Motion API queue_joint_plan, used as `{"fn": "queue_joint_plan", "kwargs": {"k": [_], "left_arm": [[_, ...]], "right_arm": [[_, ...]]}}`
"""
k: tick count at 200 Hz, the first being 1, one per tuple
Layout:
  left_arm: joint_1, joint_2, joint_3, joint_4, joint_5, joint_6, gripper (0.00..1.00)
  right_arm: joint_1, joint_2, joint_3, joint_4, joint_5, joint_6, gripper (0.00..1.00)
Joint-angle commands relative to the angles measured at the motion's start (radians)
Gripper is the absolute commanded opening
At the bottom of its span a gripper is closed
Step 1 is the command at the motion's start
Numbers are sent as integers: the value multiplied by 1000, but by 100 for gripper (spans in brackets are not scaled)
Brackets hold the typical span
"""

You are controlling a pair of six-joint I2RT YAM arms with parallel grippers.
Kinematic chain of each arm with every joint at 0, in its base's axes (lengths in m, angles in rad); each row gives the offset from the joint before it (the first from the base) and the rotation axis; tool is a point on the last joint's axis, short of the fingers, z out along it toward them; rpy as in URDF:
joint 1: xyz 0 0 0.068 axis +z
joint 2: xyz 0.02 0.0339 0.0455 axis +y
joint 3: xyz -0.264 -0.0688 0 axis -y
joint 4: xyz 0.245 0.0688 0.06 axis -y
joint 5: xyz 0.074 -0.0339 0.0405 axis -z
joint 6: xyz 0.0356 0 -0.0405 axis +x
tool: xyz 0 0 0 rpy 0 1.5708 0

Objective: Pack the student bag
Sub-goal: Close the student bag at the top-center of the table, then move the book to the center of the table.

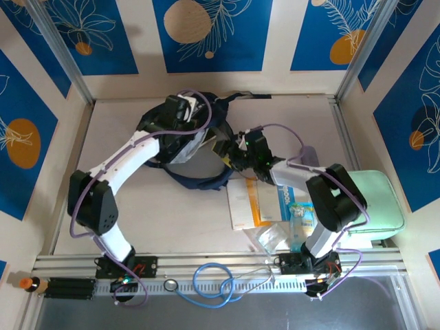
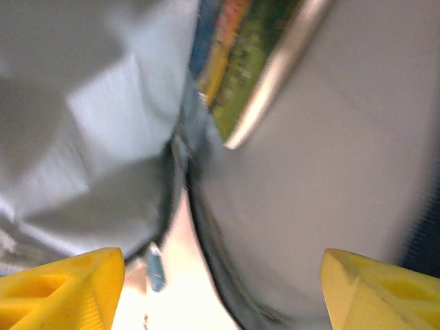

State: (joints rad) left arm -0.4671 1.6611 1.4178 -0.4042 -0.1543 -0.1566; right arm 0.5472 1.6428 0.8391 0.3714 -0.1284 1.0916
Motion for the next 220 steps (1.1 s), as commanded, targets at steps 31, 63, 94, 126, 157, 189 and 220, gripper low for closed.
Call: {"fn": "queue_joint_plan", "kwargs": {"k": [31,63,94,126,157,189,220], "left_arm": [[85,-192,-277,124,48,-56,18],[72,-267,-391,178,176,-153,46],[27,-264,-394,181,303,-273,72],[-27,-194,-347,207,361,-394,85],[-75,-113,-295,215,396,-445,93],[-129,-29,-215,201,381,-443,97],[-155,38,-165,196,377,-473,98]], "right_arm": [[4,-168,-99,-242,159,-251,75],[-7,-165,-87,-426,174,-268,75],[-13,-143,-113,-431,134,-237,74],[-16,-98,-92,-429,147,-197,72],[-33,-66,-75,-469,161,-158,71],[-41,-19,-56,-480,167,-133,71],[-68,61,-20,-446,155,-107,70]]}}
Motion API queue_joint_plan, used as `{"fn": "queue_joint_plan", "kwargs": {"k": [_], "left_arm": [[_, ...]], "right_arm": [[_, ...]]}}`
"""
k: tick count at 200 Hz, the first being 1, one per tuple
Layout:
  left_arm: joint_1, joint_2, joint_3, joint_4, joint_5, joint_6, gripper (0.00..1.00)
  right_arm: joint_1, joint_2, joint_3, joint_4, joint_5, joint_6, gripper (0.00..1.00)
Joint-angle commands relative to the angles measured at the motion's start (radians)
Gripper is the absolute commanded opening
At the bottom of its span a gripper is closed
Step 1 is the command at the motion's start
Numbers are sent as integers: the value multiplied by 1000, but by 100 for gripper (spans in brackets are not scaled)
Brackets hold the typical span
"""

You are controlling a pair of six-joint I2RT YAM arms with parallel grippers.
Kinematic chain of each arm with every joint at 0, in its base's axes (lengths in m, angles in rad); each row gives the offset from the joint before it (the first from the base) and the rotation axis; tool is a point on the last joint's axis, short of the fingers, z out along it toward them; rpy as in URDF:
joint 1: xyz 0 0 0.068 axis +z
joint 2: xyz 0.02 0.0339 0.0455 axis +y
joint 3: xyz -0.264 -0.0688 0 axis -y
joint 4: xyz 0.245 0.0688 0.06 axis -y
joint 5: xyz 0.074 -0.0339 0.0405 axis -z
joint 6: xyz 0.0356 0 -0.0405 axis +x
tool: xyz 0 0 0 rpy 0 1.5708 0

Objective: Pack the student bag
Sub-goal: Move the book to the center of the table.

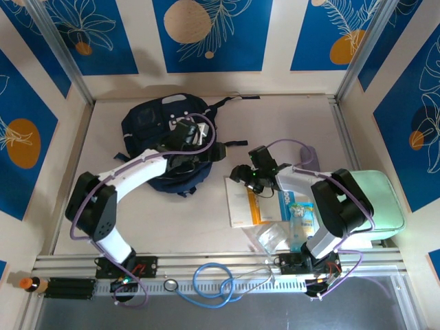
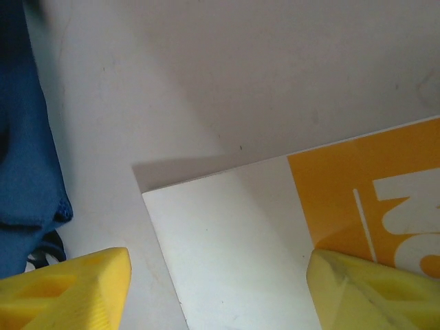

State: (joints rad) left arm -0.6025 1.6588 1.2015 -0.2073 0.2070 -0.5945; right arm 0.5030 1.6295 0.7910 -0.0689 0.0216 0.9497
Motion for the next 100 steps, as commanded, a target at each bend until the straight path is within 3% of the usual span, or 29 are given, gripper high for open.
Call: {"fn": "queue_joint_plan", "kwargs": {"k": [1,41,63,100], "left_arm": [[-20,43,53,-1,15,-36,98],[-26,76,64,-56,-36,-65,96],[-31,79,61,-82,-49,-69,94],[-64,104,64,-112,-47,-88,91]], "right_arm": [[-24,78,30,-1,2,35,70],[-52,198,138,91,-127,56,67],[-81,206,183,152,-230,30,58],[-107,71,193,39,-169,-100,54]]}}
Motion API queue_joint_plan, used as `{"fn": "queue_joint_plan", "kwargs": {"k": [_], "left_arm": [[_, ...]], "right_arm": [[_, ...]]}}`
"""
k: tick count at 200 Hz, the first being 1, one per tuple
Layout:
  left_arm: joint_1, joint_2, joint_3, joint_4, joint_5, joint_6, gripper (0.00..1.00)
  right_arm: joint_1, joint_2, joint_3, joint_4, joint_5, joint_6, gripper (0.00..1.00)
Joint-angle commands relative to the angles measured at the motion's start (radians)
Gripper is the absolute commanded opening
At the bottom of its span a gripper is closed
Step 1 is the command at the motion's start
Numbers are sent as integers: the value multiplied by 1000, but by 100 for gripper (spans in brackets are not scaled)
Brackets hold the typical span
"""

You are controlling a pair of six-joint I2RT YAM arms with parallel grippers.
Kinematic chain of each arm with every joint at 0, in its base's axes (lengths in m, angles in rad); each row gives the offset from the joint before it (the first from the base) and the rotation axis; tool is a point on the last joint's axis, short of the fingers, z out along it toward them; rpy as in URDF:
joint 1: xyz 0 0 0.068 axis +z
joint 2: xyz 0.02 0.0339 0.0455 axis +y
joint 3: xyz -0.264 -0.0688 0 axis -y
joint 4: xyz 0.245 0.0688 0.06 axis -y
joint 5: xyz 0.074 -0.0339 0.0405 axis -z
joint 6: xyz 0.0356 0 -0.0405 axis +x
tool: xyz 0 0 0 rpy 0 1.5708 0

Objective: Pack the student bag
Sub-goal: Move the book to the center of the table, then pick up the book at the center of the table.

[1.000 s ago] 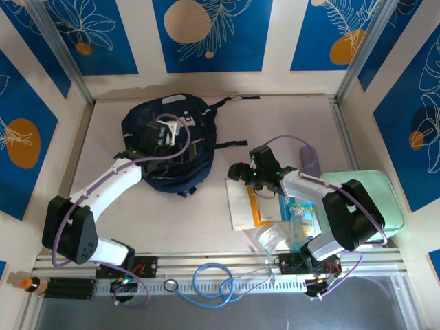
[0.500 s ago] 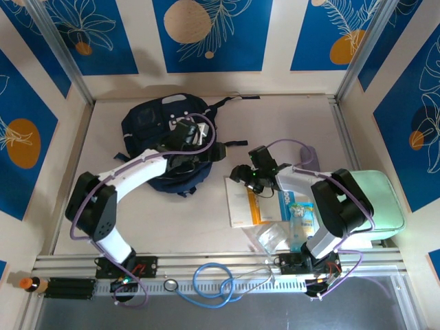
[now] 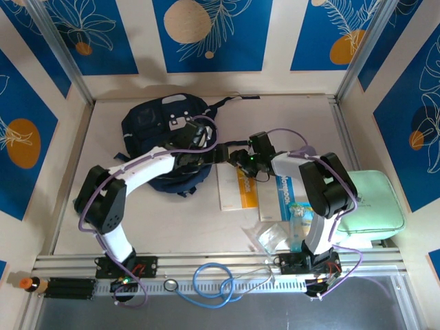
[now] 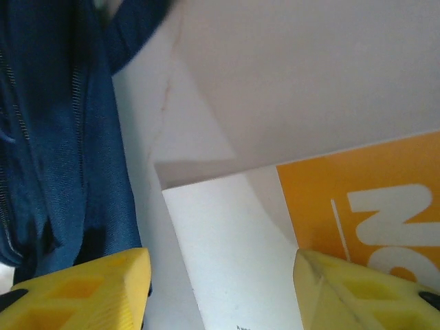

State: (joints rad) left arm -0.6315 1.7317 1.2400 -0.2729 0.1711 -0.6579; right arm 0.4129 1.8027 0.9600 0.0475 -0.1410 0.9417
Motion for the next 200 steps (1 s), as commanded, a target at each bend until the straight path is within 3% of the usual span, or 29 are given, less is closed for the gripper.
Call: {"fn": "queue_joint_plan", "kwargs": {"k": [1,36,51,77,120,200], "left_arm": [[-36,33,25,-46,-11,-26,91],[-89,89,50,-71,-12,-90,83],[-114,114,71,-109,-48,-120,79],[-136,133,69,-143,-129,-156,74],[-137,186,75,-139,-73,-160,65],[-136,246,104,-176,-96,-151,62]], "right_arm": [[-17,-105,23,-81,-6,-96,53],[-55,-147,-1,-231,6,-164,36],[-61,-149,-14,-267,16,-175,35],[-63,-137,-22,-294,21,-184,35],[-62,-83,4,-343,24,-164,35],[-48,-16,20,-400,58,-154,45]]}}
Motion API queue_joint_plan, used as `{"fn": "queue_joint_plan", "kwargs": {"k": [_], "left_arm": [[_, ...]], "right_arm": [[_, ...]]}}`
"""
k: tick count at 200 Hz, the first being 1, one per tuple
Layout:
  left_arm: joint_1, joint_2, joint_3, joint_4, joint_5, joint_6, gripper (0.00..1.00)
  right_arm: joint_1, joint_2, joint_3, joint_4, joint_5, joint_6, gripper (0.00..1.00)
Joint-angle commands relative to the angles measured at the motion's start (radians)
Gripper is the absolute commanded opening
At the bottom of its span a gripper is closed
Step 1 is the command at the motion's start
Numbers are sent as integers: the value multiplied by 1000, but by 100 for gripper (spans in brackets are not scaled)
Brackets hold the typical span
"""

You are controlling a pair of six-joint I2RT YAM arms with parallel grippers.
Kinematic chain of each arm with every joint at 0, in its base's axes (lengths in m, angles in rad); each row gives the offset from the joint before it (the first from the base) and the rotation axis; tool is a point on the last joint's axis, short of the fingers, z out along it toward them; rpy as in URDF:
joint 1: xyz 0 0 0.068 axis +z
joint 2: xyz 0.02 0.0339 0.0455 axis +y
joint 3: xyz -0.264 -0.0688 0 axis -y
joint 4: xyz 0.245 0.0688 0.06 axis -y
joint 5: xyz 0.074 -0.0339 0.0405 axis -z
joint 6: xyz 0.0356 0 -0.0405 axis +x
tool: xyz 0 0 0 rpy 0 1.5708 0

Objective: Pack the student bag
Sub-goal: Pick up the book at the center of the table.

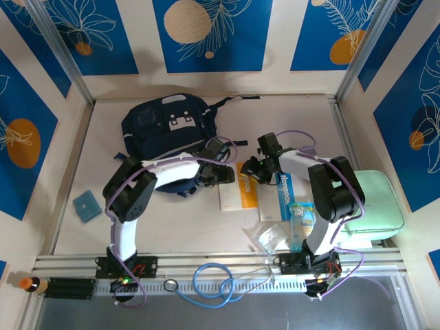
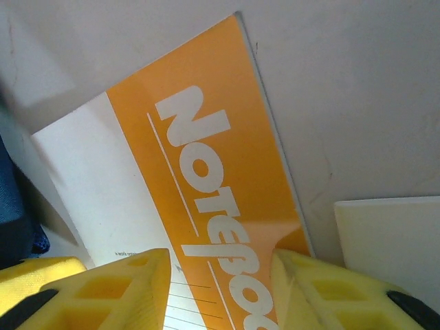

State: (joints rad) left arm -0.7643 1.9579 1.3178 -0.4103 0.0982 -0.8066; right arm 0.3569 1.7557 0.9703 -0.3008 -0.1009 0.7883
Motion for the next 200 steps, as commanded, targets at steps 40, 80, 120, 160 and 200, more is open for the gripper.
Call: {"fn": "queue_joint_plan", "kwargs": {"k": [40,80,120,160,200], "left_arm": [[-2,38,33,-38,-12,-9,60],[-2,41,26,0,10,-26,55],[-2,53,32,7,28,-24,53],[0,47,29,39,52,-7,47],[6,0,-8,130,110,-12,45]], "right_arm": [[7,45,-2,-46,13,16,45],[8,47,-10,-37,11,23,45],[13,46,-6,-48,31,24,42],[20,43,-2,-55,46,21,42],[19,50,-8,-50,44,29,41]]}}
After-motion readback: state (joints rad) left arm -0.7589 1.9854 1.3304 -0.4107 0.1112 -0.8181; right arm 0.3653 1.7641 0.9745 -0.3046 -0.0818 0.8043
